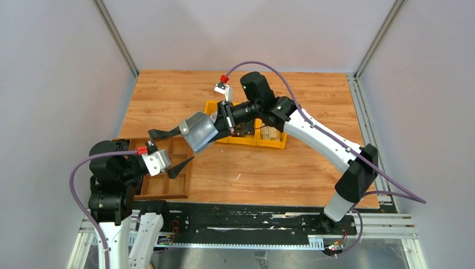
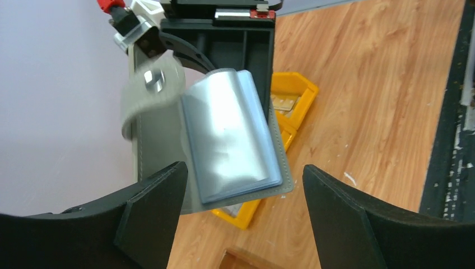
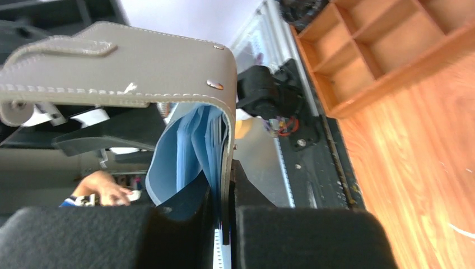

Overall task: Take the credit cards out of the card holder
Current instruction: Remove the credit card from the card holder.

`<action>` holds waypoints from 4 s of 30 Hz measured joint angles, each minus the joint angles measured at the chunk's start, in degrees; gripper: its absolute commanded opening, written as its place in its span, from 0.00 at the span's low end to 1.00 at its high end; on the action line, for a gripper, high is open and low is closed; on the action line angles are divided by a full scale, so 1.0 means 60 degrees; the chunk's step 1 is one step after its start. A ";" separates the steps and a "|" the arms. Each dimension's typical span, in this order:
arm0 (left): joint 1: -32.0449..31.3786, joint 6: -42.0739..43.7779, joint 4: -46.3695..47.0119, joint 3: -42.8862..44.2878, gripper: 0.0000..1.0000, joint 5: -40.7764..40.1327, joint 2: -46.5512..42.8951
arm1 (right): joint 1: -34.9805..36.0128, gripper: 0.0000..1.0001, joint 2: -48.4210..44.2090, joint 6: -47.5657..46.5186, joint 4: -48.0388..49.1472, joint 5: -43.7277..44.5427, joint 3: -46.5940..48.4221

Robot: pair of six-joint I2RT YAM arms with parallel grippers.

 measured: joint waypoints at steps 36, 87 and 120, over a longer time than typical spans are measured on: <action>-0.0987 -0.3836 0.4637 -0.2255 1.00 -0.1188 0.0084 | 0.4211 0.00 0.3541 -0.6229 -0.8677 1.2477 0.8633; -0.4131 -0.3581 0.4357 -0.2255 0.00 -0.6732 -0.0259 | 0.3581 0.72 -0.2426 -0.6757 -0.3286 0.8863 -0.0229; -0.4131 -0.5949 0.3887 -0.0550 0.00 -0.5533 0.0430 | 0.5231 0.80 -0.4710 -0.9686 0.6648 1.0601 -0.4972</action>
